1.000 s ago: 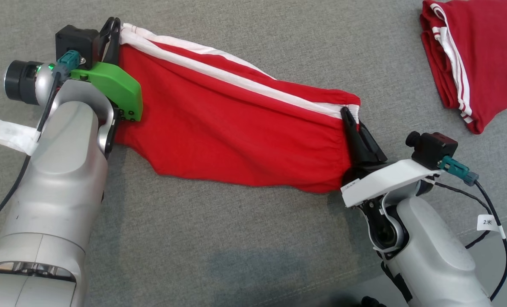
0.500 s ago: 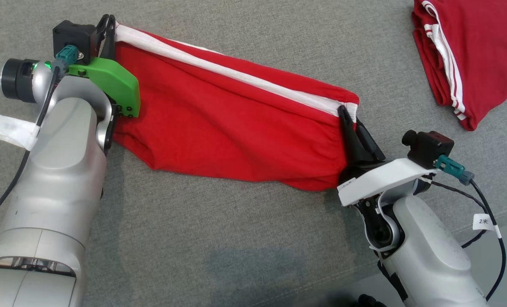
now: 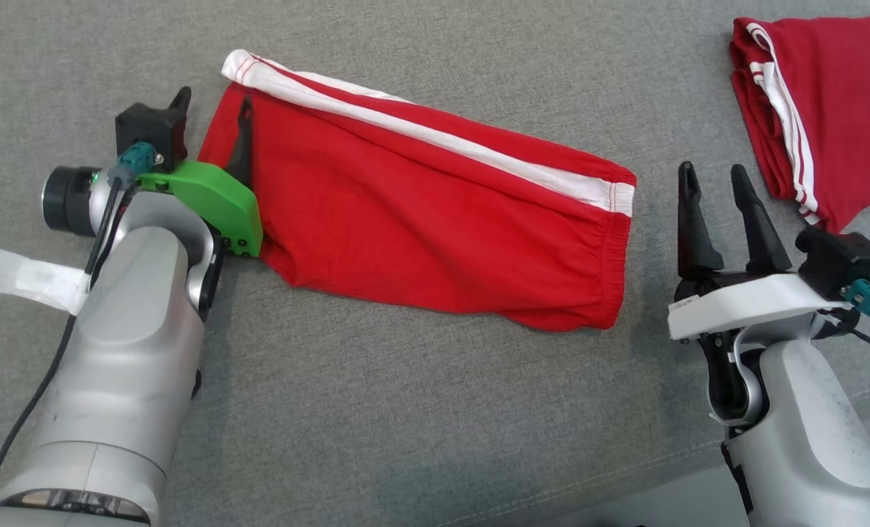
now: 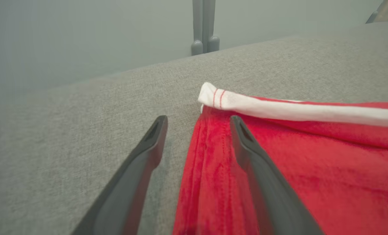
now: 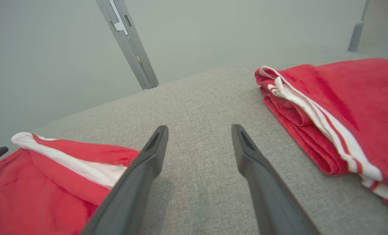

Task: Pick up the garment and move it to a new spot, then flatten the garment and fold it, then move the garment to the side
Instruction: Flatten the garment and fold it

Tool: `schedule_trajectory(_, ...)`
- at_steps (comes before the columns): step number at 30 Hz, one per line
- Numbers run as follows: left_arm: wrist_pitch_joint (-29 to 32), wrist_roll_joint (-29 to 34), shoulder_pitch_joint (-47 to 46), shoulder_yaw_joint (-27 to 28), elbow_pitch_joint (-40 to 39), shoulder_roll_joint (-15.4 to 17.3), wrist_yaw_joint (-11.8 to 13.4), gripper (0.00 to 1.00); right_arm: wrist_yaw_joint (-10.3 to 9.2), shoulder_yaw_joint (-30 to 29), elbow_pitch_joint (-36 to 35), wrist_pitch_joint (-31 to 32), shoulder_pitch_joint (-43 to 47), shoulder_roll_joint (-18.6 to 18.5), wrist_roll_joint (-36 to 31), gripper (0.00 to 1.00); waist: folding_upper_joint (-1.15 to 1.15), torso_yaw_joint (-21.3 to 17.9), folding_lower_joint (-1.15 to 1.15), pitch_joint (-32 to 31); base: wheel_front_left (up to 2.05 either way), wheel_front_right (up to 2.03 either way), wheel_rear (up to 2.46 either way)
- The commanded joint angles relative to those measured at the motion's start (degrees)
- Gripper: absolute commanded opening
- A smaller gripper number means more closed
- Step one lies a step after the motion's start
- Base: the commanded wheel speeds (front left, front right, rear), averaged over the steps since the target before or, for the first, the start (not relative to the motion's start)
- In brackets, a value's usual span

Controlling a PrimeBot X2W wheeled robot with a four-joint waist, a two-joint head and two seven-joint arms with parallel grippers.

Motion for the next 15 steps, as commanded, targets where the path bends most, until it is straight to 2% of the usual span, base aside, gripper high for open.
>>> schedule_trajectory(1, -0.2, -0.8, 1.2, 0.4, 0.0, 0.0, -0.3, 1.00, -0.04, -0.5, -0.5, -0.1, 1.2, -0.1, -0.8, 1.00, 0.00, 1.1, 0.00, -1.2, 0.00, 0.00, 0.00)
schedule_trajectory(7, -0.2, -2.4, 4.7, 0.6, 2.2, -0.9, -1.1, 1.00, -0.04, -2.7, -1.1, -0.1, 3.3, -0.1, -1.5, 1.00, 0.00, 2.0, 0.00, -2.9, 0.00, 0.00, 0.00)
schedule_trajectory(15, 0.0, -3.5, 7.0, 0.4, 6.9, -1.7, -1.3, 1.00, -0.04, -2.7, -0.6, -0.1, 3.9, -0.1, -1.6, 1.00, 0.00, 1.7, 0.00, -4.5, 0.00, 0.00, 0.00)
